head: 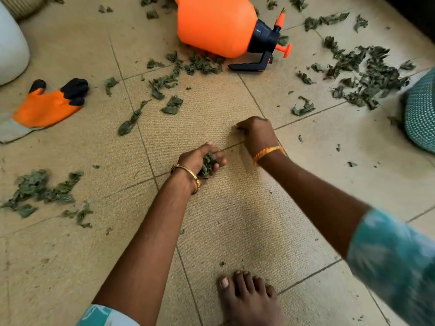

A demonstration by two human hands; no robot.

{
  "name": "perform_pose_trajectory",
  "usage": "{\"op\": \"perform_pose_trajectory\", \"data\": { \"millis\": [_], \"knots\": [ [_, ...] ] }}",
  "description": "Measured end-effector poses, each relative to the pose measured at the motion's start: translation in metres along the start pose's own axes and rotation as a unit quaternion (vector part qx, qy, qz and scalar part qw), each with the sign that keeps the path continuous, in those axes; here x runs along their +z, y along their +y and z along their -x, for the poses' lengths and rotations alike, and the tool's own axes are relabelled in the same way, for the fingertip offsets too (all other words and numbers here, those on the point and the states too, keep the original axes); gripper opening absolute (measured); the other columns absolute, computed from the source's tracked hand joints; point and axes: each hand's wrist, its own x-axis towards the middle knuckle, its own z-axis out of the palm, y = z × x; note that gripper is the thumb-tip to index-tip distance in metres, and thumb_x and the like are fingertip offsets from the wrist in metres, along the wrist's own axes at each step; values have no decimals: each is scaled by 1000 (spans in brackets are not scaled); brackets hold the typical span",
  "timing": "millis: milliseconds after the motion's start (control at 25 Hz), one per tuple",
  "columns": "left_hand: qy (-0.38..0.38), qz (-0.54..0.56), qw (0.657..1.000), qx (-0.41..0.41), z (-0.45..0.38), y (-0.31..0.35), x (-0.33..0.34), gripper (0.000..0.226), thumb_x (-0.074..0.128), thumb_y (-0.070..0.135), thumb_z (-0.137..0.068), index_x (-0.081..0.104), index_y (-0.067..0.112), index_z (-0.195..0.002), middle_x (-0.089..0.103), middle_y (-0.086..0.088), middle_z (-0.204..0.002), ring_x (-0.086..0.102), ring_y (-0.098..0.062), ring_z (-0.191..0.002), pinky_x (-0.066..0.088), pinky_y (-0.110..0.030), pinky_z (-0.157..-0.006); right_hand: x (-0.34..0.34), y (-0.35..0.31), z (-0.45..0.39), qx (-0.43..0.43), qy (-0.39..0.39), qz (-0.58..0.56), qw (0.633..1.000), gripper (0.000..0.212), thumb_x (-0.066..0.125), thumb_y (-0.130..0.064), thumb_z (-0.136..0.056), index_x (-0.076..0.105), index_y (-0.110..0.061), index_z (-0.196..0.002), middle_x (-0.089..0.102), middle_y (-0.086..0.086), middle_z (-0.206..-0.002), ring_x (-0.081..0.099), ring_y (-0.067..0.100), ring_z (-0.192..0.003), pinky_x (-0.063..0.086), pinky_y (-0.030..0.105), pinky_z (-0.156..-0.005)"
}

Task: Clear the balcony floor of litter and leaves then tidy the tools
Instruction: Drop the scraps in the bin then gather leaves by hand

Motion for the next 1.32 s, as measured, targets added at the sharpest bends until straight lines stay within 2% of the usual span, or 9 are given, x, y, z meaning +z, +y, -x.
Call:
{"op": "perform_pose_trajectory", "data": {
  "millis": [120, 200, 320, 520, 680, 920, 1000, 1120, 1320],
  "knots": [
    [-6, -81, 997, 10, -7, -17, 8, 39, 57, 46, -90, 63, 8, -84, 67, -10, -80, 63, -16, -52, 46, -19, -41, -5, -35, 60, 8, 84, -142, 986, 26, 56, 7, -79, 73, -5, -96, 63, 11, -91, 58, 18, -77, 41, 12, -69],
    [-18, -127, 992, 14, -8, -25, 15, 48, 53, 58, -87, 64, 12, -82, 64, -8, -75, 60, -17, -56, 45, -21, -44, -8, -46, 79, 49, 75, -171, 981, 29, 56, 5, -81, 70, -10, -103, 62, 8, -93, 58, 17, -83, 46, 16, -73],
    [-18, -108, 994, 10, -8, -29, 29, 41, 52, 50, -92, 63, 12, -81, 63, -5, -69, 59, -16, -53, 45, -21, -44, -17, -36, 78, 81, 32, -151, 985, 30, 59, -5, -84, 60, -17, -111, 66, 7, -95, 60, 20, -90, 49, 30, -78],
    [-12, -101, 995, 6, -8, -32, 53, 23, 59, 28, -93, 60, 13, -76, 60, -2, -61, 56, -14, -44, 40, -17, -38, -44, -1, 79, 45, 13, -96, 994, 24, 55, -11, -86, 68, -13, -106, 61, 9, -113, 47, 25, -111, 36, 30, -90],
    [-19, -80, 997, -8, -6, -31, 73, 30, 53, 25, -96, 50, 13, -69, 52, 1, -45, 52, -13, -36, 34, -13, -32, -72, 58, 42, 163, 34, -82, 983, 44, 58, -25, -88, 51, -15, -130, 40, 13, -138, 37, 27, -129, 33, 36, -108],
    [-31, -107, 994, -3, -8, -24, 84, 38, 62, 53, -83, 52, 17, -76, 48, 1, -56, 50, -14, -45, 35, -15, -36, -76, 112, -11, 222, -119, 49, 967, 90, 65, -57, -76, 19, -26, -147, 6, 13, -156, 7, 36, -142, 19, 50, -113],
    [-36, -128, 991, 6, -11, -24, 82, 26, 69, 37, -82, 54, 17, -77, 49, 0, -61, 50, -12, -46, 36, -16, -36, -64, 118, -18, 202, -126, 52, 970, 79, 62, -47, -84, 21, -24, -148, 7, 12, -157, 8, 35, -142, 16, 46, -114],
    [-41, -114, 993, -5, -14, -21, 83, 17, 59, 7, -87, 51, 11, -72, 57, -5, -69, 50, -9, -39, 33, -13, -34, -50, 120, -9, 114, -40, 27, 992, 38, 49, -18, -95, 50, -9, -132, 35, 13, -147, 36, 29, -133, 28, 27, -108],
    [-52, -134, 989, 25, -10, -22, 84, 14, 58, 2, -89, 55, 8, -77, 64, -6, -65, 54, -11, -42, 37, -13, -36, -43, 114, 29, 57, 37, 98, 993, 24, 50, -8, -93, 67, 2, -106, 62, 20, -115, 54, 34, -109, 44, 35, -87]
  ]
}}
